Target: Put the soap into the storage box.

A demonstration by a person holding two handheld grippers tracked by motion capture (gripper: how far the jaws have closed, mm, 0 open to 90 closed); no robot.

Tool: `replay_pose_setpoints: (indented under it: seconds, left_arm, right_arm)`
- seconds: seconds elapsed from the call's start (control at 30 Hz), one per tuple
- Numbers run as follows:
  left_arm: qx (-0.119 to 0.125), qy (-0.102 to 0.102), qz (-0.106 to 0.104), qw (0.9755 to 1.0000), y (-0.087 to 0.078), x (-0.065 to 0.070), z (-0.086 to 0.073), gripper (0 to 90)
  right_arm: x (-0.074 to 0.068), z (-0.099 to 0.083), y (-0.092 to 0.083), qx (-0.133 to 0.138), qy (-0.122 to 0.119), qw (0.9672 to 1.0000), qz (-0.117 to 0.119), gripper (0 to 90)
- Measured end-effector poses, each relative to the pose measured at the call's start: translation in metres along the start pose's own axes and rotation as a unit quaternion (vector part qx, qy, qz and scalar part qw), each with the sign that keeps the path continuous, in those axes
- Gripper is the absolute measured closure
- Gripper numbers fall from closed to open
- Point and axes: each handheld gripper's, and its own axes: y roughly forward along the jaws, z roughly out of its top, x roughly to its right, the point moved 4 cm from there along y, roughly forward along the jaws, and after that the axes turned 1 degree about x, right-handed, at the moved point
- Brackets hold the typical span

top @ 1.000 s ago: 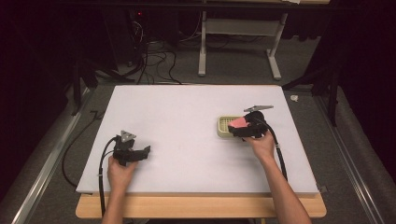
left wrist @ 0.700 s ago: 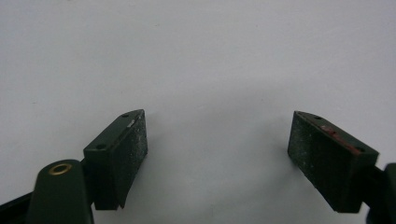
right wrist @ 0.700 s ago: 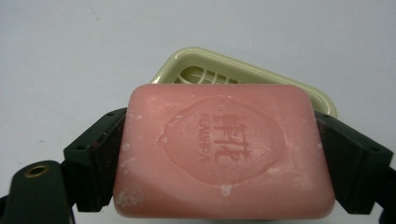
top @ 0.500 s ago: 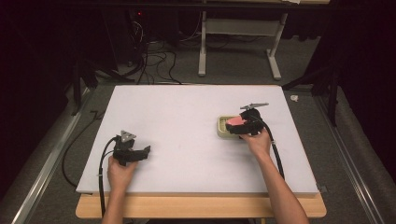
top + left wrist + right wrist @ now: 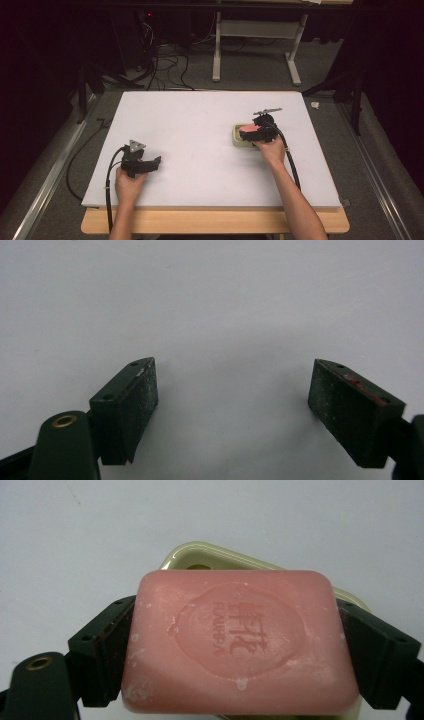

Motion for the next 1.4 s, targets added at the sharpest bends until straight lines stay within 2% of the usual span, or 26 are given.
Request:
replay_pose_setpoints:
  seconds: [0.3, 0.7, 1.0, 1.4]
  left_arm:
    - [0.000, 0.000, 0.000, 1.0000, 0.000, 0.000, 0.000, 20.5]
    - [0.000, 0.000, 0.000, 1.0000, 0.000, 0.000, 0.000, 20.5]
    - [0.000, 0.000, 0.000, 1.0000, 0.000, 0.000, 0.000, 20.5]
    - [0.000, 0.000, 0.000, 1.0000, 0.000, 0.000, 0.000, 20.5]
  right_arm:
    - [-0.002, 0.000, 0.005, -0.006, 0.003, 1.0000, 0.003, 13.6]
    - [0.001, -0.001, 0.009, -0.010, 0.022, 0.9997, 0.000, 13.5]
    - [0.001, -0.003, 0.012, -0.018, 0.023, 0.9996, -0.006, 13.5]
    - [0.000, -0.003, 0.011, -0.010, 0.023, 0.9997, -0.005, 13.3]
